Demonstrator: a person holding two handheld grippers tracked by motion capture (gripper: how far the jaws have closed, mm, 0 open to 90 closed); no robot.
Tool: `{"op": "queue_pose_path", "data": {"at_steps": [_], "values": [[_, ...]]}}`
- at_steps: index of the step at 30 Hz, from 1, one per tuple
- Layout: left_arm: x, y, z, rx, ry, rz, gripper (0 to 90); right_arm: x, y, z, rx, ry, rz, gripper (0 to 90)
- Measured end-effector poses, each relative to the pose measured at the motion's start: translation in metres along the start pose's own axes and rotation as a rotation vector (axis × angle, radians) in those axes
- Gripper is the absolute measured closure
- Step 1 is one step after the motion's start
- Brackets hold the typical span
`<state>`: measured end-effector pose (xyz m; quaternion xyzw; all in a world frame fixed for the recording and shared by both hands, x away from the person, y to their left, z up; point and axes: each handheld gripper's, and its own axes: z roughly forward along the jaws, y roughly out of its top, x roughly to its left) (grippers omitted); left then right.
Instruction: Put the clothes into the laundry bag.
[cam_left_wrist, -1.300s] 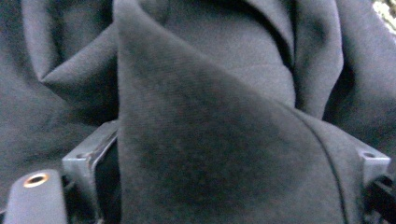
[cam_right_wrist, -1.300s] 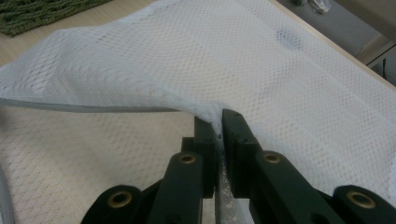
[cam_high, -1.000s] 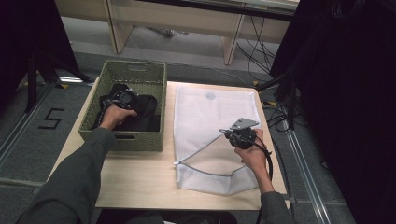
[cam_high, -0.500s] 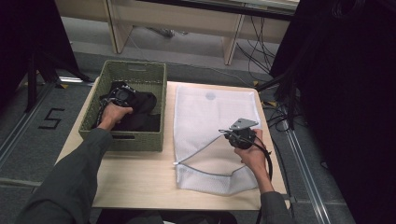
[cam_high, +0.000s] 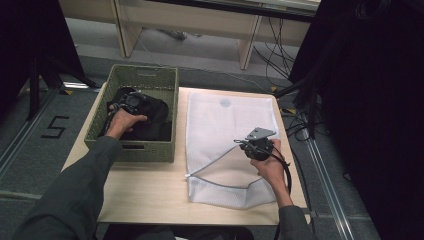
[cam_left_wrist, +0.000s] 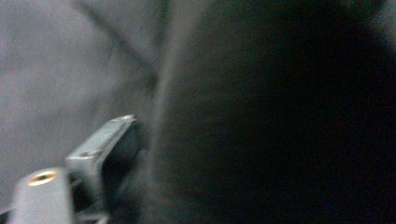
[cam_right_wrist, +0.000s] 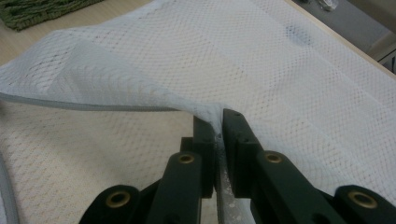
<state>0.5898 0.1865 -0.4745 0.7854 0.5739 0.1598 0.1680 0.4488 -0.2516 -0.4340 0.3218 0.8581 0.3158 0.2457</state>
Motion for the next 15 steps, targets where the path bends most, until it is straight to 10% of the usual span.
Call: {"op": "queue_pose_path", "data": {"at_steps": [3, 7, 15], "values": [[-0.004, -0.007, 0.013, 0.001, 0.002, -0.016, 2.1, 0.001, -0.001, 0.0, 0.008, -0.001, -0.004, 84.5], [-0.005, -0.008, 0.009, 0.005, -0.029, -0.018, 11.6, 0.001, -0.001, 0.0, 0.001, -0.003, -0.003, 84.2], [-0.001, -0.009, 0.003, -0.036, -0.029, 0.075, 65.8, 0.002, 0.0, -0.002, 0.0, -0.002, -0.004, 84.0]]}}
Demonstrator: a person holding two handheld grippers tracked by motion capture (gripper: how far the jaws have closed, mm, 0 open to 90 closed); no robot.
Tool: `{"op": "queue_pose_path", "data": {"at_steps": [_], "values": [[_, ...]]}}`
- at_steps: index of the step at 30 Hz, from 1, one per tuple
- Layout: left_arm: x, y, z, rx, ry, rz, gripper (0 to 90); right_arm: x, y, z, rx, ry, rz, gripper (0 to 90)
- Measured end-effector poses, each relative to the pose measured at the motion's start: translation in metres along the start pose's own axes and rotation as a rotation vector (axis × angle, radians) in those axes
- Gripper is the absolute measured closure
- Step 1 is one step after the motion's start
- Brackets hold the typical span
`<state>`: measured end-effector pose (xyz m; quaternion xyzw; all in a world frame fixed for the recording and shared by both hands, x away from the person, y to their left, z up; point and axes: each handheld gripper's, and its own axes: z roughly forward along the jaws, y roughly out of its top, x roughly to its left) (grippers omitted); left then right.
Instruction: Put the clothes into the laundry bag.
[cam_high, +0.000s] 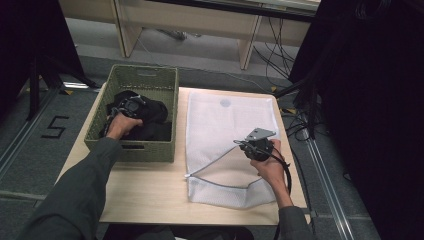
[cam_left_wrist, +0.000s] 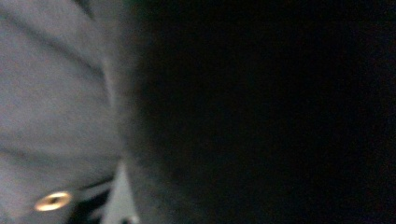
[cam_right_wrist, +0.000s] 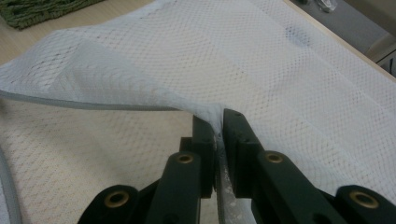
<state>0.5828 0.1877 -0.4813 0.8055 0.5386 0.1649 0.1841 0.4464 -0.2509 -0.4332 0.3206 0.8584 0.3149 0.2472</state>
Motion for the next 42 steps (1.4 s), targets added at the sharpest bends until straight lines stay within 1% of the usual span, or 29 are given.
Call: {"op": "queue_pose_path", "data": {"at_steps": [1, 2, 5, 7, 8, 9, 11, 13, 15, 16, 17, 19, 20, 21, 22, 24, 25, 26, 27, 28, 29, 30, 31, 32, 33, 35, 40, 41, 42], "values": [[-0.002, 0.0, -0.001, 0.007, -0.005, -0.003, 68.7, -0.001, 0.0, -0.001, -0.002, -0.003, 0.005, 84.1], [-0.001, 0.001, -0.002, 0.02, -0.001, 0.017, 70.4, -0.002, -0.001, -0.001, -0.005, -0.002, 0.004, 84.1], [0.0, 0.001, -0.003, 0.013, -0.007, 0.022, 74.4, -0.001, -0.001, 0.0, 0.001, -0.006, 0.002, 84.1], [0.002, -0.001, -0.003, -0.012, -0.019, -0.002, 75.6, -0.003, 0.0, 0.001, -0.008, -0.005, -0.006, 84.1], [0.002, 0.0, -0.004, -0.01, -0.019, 0.003, 76.1, -0.004, 0.0, 0.0, -0.014, -0.008, -0.003, 84.1], [0.002, 0.001, -0.005, -0.016, -0.018, 0.022, 76.5, -0.003, 0.0, 0.0, -0.009, -0.004, 0.007, 84.1], [0.001, 0.001, -0.007, -0.024, -0.022, 0.018, 77.5, -0.002, 0.0, 0.0, -0.008, -0.006, 0.007, 84.2], [0.002, 0.001, -0.011, -0.04, -0.03, 0.027, 77.6, -0.002, 0.0, 0.0, -0.006, -0.004, 0.004, 84.3], [0.005, 0.004, -0.02, -0.064, -0.048, 0.022, 77.8, -0.002, 0.0, 0.0, -0.007, -0.001, -0.012, 84.4], [0.007, 0.005, -0.024, -0.07, -0.054, 0.024, 77.9, -0.002, 0.0, 0.001, -0.004, -0.001, -0.007, 84.4], [0.008, 0.007, -0.03, -0.084, -0.065, 0.027, 77.9, -0.001, 0.0, 0.0, -0.001, -0.001, 0.004, 84.4], [0.009, 0.012, -0.044, -0.127, -0.091, 0.03, 78.0, -0.003, 0.001, 0.001, -0.008, 0.001, -0.012, 84.5], [0.01, 0.014, -0.049, -0.141, -0.107, 0.027, 78.0, -0.002, 0.001, 0.0, -0.007, -0.006, 0.005, 84.4], [0.011, 0.019, -0.063, -0.167, -0.127, 0.035, 78.0, -0.003, 0.0, 0.0, -0.004, 0.0, -0.011, 84.5], [0.011, 0.019, -0.063, -0.167, -0.127, 0.035, 78.0, -0.003, 0.0, 0.0, -0.004, 0.0, -0.011, 84.5], [0.012, 0.023, -0.079, -0.194, -0.133, 0.047, 78.0, -0.003, 0.0, -0.001, -0.008, -0.001, 0.004, 84.5], [0.013, 0.027, -0.094, -0.219, -0.139, 0.051, 78.0, -0.002, 0.0, -0.001, -0.009, -0.003, 0.009, 84.4], [0.013, 0.027, -0.094, -0.219, -0.139, 0.051, 78.0, -0.002, 0.0, -0.001, -0.009, -0.005, 0.005, 84.5], [0.012, 0.029, -0.101, -0.239, -0.14, 0.054, 78.0, -0.002, 0.0, -0.001, -0.009, -0.005, 0.005, 84.5], [0.01, 0.033, -0.112, -0.258, -0.154, 0.066, 78.0, -0.003, 0.0, 0.0, -0.005, 0.002, 0.001, 84.4], [0.008, 0.034, -0.118, -0.273, -0.159, 0.068, 78.0, -0.003, 0.0, 0.0, -0.006, -0.001, -0.01, 84.5], [0.006, 0.035, -0.122, -0.304, -0.169, 0.062, 77.9, -0.003, 0.0, 0.0, -0.005, -0.001, -0.01, 84.5], [0.005, 0.038, -0.135, -0.292, -0.176, 0.084, 78.0, -0.002, 0.0, 0.0, -0.007, -0.002, 0.006, 84.4], [0.003, 0.043, -0.15, -0.309, -0.18, 0.113, 78.0, -0.002, 0.0, 0.0, -0.007, -0.004, 0.008, 84.4], [0.003, 0.043, -0.15, -0.309, -0.18, 0.113, 78.0, -0.002, 0.0, 0.0, -0.007, -0.004, 0.008, 84.4], [0.0, 0.049, -0.168, -0.334, -0.19, 0.132, 78.0, -0.003, -0.001, 0.001, -0.001, 0.004, 0.002, 84.4], [-0.004, 0.059, -0.203, -0.36, -0.2, 0.178, 78.0, -0.002, -0.001, 0.0, -0.005, -0.005, 0.0, 84.4], [-0.005, 0.062, -0.214, -0.371, -0.204, 0.185, 78.0, -0.001, -0.001, 0.0, -0.004, -0.005, 0.018, 84.5], [-0.005, 0.064, -0.224, -0.378, -0.219, 0.19, 77.9, -0.002, -0.001, 0.0, -0.007, -0.002, 0.019, 84.5]]}}
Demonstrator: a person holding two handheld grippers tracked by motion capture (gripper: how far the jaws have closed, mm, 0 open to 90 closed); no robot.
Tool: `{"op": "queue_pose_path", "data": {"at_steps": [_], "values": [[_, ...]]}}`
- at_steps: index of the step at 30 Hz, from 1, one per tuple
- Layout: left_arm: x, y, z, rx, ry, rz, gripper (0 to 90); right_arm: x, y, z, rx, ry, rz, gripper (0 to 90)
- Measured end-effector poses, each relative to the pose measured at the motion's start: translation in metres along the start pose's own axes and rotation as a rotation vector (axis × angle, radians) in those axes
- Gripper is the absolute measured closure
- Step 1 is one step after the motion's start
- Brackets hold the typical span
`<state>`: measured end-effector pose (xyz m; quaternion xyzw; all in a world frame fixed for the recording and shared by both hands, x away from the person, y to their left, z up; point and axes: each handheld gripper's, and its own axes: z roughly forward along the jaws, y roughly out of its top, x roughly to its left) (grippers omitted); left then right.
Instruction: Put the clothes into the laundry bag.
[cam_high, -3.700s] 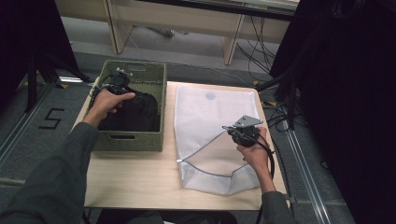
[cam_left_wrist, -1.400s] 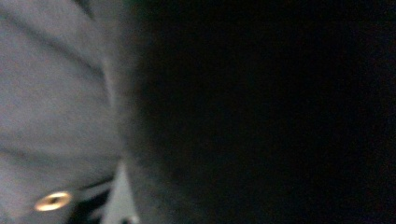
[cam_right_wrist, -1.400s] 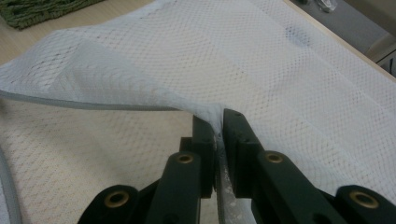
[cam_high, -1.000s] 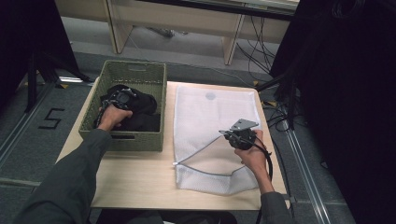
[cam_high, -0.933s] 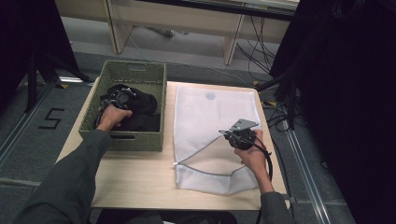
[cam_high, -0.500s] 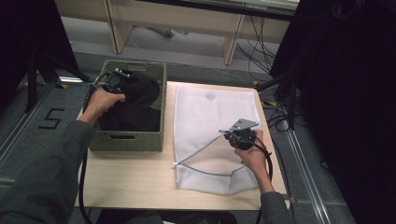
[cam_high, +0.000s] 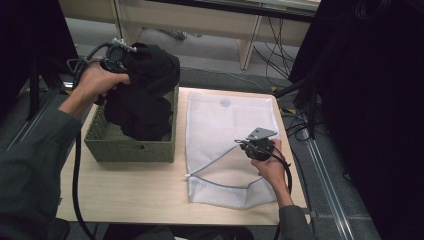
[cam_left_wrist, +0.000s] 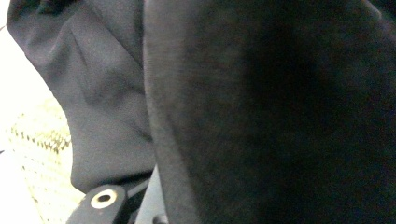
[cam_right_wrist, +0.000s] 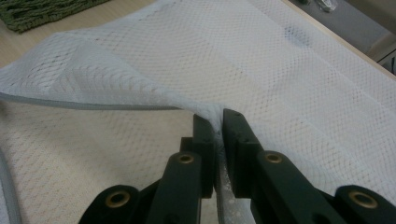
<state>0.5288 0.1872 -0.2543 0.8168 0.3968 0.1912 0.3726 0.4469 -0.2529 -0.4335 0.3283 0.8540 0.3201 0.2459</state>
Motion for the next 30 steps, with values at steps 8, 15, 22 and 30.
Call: {"op": "queue_pose_path", "data": {"at_steps": [8, 15, 22, 30], "values": [[-0.007, 0.021, -0.034, -0.032, -0.028, 0.012, 77.8, 0.0, 0.0, 0.0, 0.0, 0.002, 0.002, 85.0], [-0.041, 0.03, -0.079, -0.105, -0.133, 0.072, 77.8, 0.001, 0.002, 0.0, 0.007, -0.012, -0.032, 89.6], [-0.078, 0.023, -0.112, -0.174, -0.244, 0.123, 77.8, 0.002, 0.007, -0.005, -0.03, -0.036, -0.049, 89.7], [-0.134, 0.006, -0.14, -0.214, -0.376, 0.235, 77.8, 0.001, 0.017, -0.017, -0.097, -0.048, -0.06, 89.7]]}}
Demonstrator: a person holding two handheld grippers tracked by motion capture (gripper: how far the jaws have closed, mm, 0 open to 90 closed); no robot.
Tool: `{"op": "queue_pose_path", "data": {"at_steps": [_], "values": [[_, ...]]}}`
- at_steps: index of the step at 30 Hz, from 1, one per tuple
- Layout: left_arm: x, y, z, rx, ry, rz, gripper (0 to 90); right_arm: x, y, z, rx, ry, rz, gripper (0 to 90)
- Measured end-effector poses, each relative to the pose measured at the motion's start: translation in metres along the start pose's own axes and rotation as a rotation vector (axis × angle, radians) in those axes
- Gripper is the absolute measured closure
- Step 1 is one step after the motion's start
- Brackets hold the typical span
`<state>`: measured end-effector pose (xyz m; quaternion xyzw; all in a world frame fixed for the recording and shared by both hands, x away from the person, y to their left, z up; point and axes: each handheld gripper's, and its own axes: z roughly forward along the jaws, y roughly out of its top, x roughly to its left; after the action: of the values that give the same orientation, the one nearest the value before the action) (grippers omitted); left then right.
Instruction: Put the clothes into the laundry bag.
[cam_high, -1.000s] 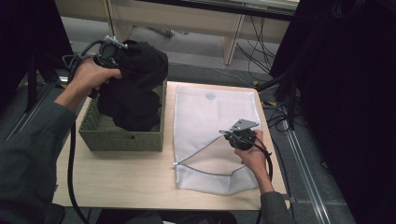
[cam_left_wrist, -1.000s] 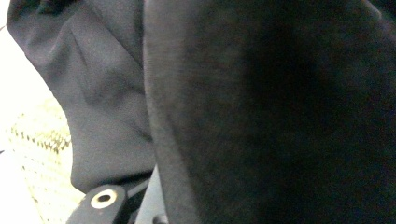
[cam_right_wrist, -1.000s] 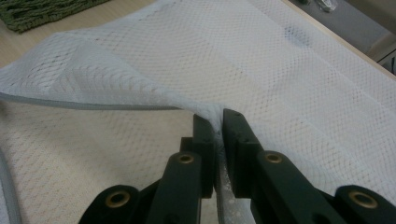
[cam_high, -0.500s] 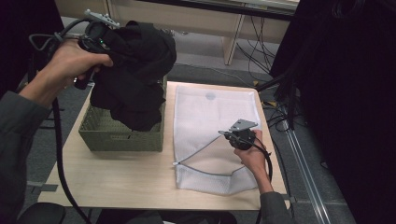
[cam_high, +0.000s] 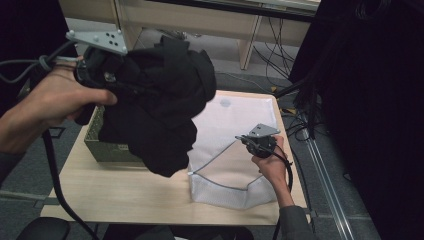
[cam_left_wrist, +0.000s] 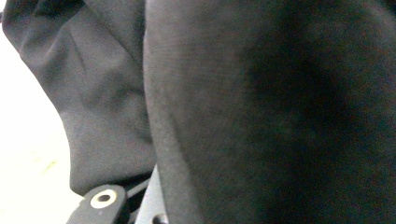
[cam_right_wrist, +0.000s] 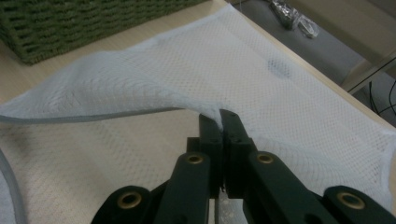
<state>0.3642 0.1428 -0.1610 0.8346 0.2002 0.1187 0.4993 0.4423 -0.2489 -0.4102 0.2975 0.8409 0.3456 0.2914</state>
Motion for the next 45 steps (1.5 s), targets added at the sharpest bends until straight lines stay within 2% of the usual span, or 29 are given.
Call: {"op": "queue_pose_path", "data": {"at_steps": [1, 2, 4, 6, 7, 8, 9, 10, 11, 13, 14, 15, 17, 19, 20, 23, 24, 25, 27, 28, 29, 31, 33, 36, 38, 41, 43, 44, 45], "values": [[-0.011, -0.001, 0.002, 0.003, -0.028, 0.018, 77.8, -0.001, 0.001, -0.002, -0.003, 0.01, -0.013, 89.7], [-0.016, -0.001, 0.004, 0.005, -0.041, 0.023, 77.8, 0.001, 0.002, -0.005, 0.002, 0.01, 0.019, 89.7], [-0.026, -0.006, 0.011, 0.004, -0.068, 0.032, 77.7, 0.0, 0.004, -0.005, -0.002, 0.021, 0.012, 89.7], [-0.035, -0.016, 0.023, 0.016, -0.096, 0.029, 77.8, 0.0, 0.004, -0.007, -0.009, 0.019, 0.03, 89.8], [-0.042, -0.027, 0.036, 0.016, -0.116, 0.029, 77.8, -0.001, 0.005, -0.008, -0.021, 0.002, 0.006, 89.8], [-0.042, -0.027, 0.036, 0.016, -0.116, 0.029, 77.8, -0.001, 0.005, -0.008, -0.021, 0.002, 0.006, 89.8], [-0.045, -0.034, 0.044, 0.016, -0.149, 0.026, 77.7, -0.002, 0.005, -0.008, -0.011, 0.014, 0.017, 89.7], [-0.046, -0.039, 0.05, 0.003, -0.173, 0.011, 77.7, -0.002, 0.005, -0.008, -0.011, 0.014, 0.017, 89.7], [-0.05, -0.051, 0.065, -0.009, -0.208, -0.019, 77.7, -0.002, 0.005, -0.008, -0.017, 0.007, 0.012, 89.7], [-0.052, -0.064, 0.082, 0.005, -0.22, -0.045, 77.7, -0.004, 0.005, -0.008, -0.018, 0.016, 0.012, 89.7], [-0.052, -0.078, 0.101, 0.022, -0.237, -0.068, 77.7, -0.004, 0.005, -0.007, -0.022, 0.008, 0.002, 89.8], [-0.052, -0.082, 0.108, 0.028, -0.241, -0.075, 77.6, -0.004, 0.004, -0.007, -0.024, 0.002, 0.005, 89.8], [-0.052, -0.099, 0.135, 0.053, -0.247, -0.103, 77.6, -0.004, 0.004, -0.007, -0.038, -0.006, 0.015, 89.8], [-0.053, -0.11, 0.155, 0.085, -0.241, -0.108, 77.5, -0.005, 0.004, -0.008, -0.034, 0.005, 0.021, 89.8], [-0.054, -0.117, 0.172, 0.125, -0.217, -0.085, 77.5, -0.006, 0.004, -0.009, -0.029, 0.008, 0.014, 89.8], [-0.054, -0.129, 0.197, 0.155, -0.192, -0.11, 77.4, -0.007, 0.004, -0.009, -0.038, 0.004, 0.023, 89.7], [-0.052, -0.133, 0.206, 0.169, -0.196, -0.094, 77.3, -0.007, 0.005, -0.01, -0.04, 0.01, 0.029, 89.8], [-0.052, -0.136, 0.215, 0.173, -0.193, -0.117, 77.3, -0.007, 0.005, -0.01, -0.04, 0.01, 0.029, 89.8], [-0.049, -0.14, 0.229, 0.193, -0.169, -0.098, 77.2, -0.008, 0.005, -0.01, -0.044, -0.003, 0.022, 89.7], [-0.049, -0.142, 0.236, 0.198, -0.16, -0.104, 77.1, -0.006, 0.006, -0.011, -0.035, 0.01, 0.048, 89.8], [-0.049, -0.144, 0.24, 0.202, -0.157, -0.11, 77.1, -0.006, 0.006, -0.011, -0.035, 0.01, 0.048, 89.8], [-0.055, -0.147, 0.253, 0.23, -0.132, -0.079, 77.0, -0.007, 0.008, -0.012, -0.047, 0.001, 0.028, 89.8], [-0.062, -0.147, 0.262, 0.252, -0.128, -0.038, 76.9, -0.005, 0.01, -0.013, -0.056, 0.002, 0.019, 89.9], [-0.072, -0.146, 0.276, 0.279, -0.158, 0.003, 76.6, -0.003, 0.017, -0.017, -0.079, 0.004, -0.001, 89.9], [-0.072, -0.148, 0.285, 0.295, -0.155, 0.01, 76.5, -0.001, 0.021, -0.021, -0.087, 0.003, -0.007, 89.9], [-0.064, -0.157, 0.303, 0.336, -0.1, 0.002, 76.1, 0.0, 0.026, -0.025, -0.1, 0.014, -0.016, 90.0], [-0.057, -0.168, 0.319, 0.374, -0.083, -0.03, 75.4, 0.002, 0.026, -0.024, -0.1, 0.01, -0.033, 90.0], [-0.056, -0.172, 0.326, 0.381, -0.077, -0.026, 74.8, 0.003, 0.026, -0.024, -0.092, 0.013, -0.022, 89.9], [-0.056, -0.175, 0.332, 0.385, -0.073, -0.04, 73.7, 0.003, 0.026, -0.023, -0.087, 0.007, -0.024, 89.9]]}}
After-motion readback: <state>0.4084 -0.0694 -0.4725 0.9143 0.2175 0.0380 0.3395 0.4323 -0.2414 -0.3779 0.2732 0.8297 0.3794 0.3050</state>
